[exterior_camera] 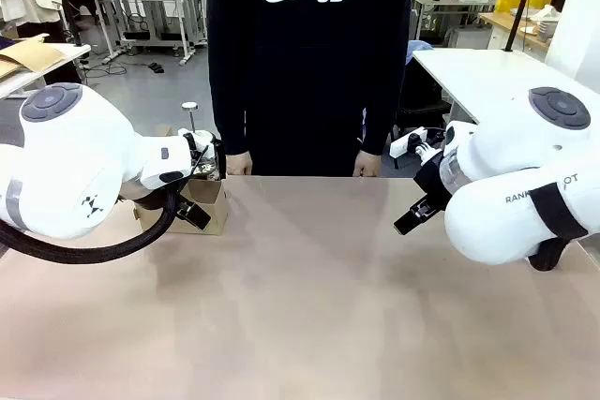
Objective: Pour a drink into a cup and package it in a carrier.
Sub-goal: Pick up the 600 ml Paper Cup and place it in the middle top area of the table.
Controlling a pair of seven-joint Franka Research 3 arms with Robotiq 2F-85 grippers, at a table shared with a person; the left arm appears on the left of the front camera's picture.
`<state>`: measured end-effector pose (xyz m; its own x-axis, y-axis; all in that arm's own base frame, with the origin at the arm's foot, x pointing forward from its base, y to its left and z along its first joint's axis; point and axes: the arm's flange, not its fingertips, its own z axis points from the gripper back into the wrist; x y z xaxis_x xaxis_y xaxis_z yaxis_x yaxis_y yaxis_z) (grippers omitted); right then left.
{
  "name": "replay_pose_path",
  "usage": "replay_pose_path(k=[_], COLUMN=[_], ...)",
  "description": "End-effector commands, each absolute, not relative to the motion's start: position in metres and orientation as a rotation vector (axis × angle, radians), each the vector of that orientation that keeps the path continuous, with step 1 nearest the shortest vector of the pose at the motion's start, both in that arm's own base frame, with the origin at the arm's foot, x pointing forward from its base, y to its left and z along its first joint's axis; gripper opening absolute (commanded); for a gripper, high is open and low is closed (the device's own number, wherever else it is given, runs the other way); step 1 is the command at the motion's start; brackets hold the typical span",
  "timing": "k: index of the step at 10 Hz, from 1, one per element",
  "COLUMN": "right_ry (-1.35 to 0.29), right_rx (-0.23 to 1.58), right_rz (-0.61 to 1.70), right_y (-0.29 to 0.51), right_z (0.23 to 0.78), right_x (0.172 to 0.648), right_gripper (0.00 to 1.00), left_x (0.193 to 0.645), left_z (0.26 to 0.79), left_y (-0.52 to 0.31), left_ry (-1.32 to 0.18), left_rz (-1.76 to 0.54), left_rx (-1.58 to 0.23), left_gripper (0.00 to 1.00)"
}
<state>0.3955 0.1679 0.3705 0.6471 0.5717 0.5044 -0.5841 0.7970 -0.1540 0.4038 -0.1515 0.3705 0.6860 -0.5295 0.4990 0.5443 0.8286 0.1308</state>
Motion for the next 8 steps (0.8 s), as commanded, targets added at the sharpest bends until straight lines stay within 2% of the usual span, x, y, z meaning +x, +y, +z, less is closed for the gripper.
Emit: replay_pose_path(k=[1,8], right_ry=[-0.566,-0.566], right_rx=[0.023,0.023], right_rz=[0.657,0.657], right_y=[0.1680,0.1680], right_z=[0.3705,0.3705], right_x=[0.3955,0.3955], right_gripper=[1.00,1.00], left_x=[0.4038,0.4038], left_z=[0.3705,0.3705], left_y=[-0.1515,-0.1515], left_ry=[-0.550,-0.550], left_rz=[-0.601,-0.601], left_rx=[-0.029,-0.029], left_gripper=[1.00,1.00])
